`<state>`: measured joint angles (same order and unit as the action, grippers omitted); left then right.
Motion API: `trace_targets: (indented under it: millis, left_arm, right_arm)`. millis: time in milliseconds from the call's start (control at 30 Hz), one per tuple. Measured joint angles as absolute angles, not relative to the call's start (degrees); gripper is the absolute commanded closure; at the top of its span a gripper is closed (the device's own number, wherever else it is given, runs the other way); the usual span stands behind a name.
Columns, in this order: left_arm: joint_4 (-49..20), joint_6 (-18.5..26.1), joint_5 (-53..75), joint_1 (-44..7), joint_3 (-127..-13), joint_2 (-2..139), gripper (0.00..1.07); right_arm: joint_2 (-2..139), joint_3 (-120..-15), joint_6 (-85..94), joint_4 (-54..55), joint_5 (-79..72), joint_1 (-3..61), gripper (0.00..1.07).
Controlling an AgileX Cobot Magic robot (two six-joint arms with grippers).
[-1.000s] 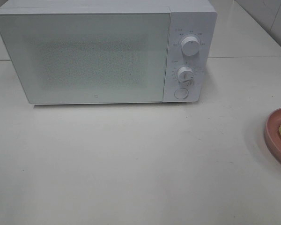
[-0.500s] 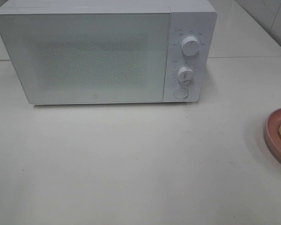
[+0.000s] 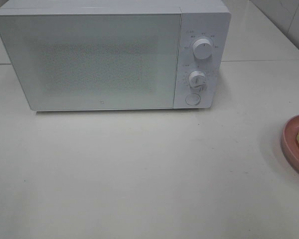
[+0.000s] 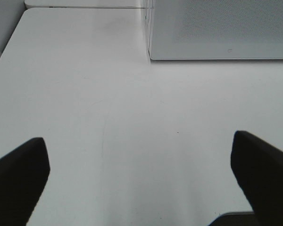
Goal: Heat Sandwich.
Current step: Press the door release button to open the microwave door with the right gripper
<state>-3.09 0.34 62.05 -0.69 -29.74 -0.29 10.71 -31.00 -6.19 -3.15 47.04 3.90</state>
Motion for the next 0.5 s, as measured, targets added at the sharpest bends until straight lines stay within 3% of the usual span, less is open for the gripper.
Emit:
trace_targets:
  millis: [500]
  left_arm:
    - [-3.09,0.34,62.05,-0.69,-29.74,-0.29,0.07]
  right_arm:
    - [24.52,-31.0,-6.19,-3.15,37.93,3.9,0.31]
